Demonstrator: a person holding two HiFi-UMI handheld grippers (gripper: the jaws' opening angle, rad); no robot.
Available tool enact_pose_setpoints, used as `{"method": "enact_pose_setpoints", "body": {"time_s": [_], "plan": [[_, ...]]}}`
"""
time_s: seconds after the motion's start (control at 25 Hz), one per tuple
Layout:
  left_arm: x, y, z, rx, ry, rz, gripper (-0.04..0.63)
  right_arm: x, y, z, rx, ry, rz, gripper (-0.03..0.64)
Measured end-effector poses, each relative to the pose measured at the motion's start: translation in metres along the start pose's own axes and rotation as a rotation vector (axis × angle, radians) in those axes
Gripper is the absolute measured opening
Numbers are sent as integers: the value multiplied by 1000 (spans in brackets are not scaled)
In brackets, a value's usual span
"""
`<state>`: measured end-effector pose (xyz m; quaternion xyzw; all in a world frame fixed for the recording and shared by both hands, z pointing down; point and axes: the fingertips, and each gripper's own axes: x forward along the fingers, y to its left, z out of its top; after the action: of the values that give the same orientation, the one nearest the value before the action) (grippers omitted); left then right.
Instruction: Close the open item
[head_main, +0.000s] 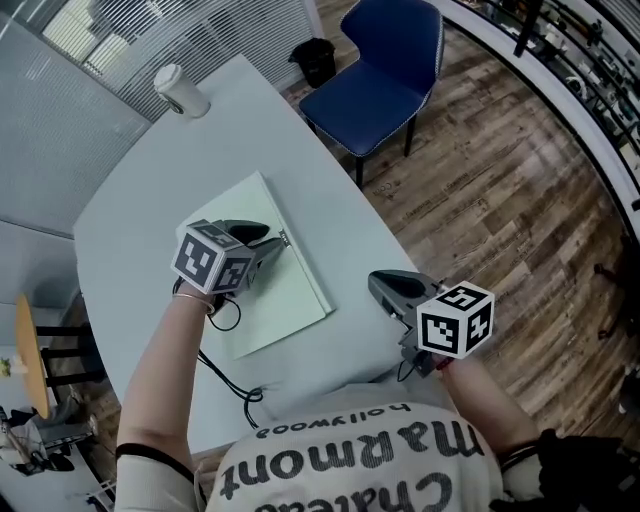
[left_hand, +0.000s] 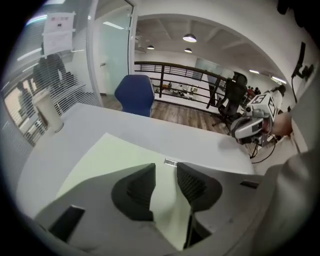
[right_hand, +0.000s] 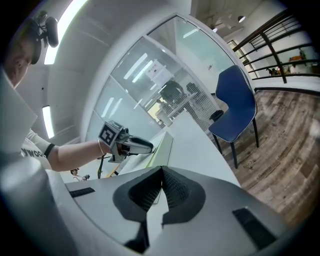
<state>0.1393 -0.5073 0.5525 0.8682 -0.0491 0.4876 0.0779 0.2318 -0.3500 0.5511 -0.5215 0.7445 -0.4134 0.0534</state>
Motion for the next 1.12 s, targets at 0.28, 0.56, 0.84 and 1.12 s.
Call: {"method": "enact_pose_setpoints", "body": {"time_s": [0.28, 0.56, 0.84, 1.12], "plan": [[8, -4, -2, 129, 84, 15, 129, 2, -5, -5, 9, 7, -2, 0], [15, 8, -8, 181, 203, 48, 131, 4, -5, -9, 20, 21, 11, 0], [24, 3, -8, 154, 227, -7, 132, 8, -10, -15, 28, 17, 16, 0], [26, 0, -5, 133, 238, -13, 133, 9, -8, -17, 31, 30, 38, 0]]}}
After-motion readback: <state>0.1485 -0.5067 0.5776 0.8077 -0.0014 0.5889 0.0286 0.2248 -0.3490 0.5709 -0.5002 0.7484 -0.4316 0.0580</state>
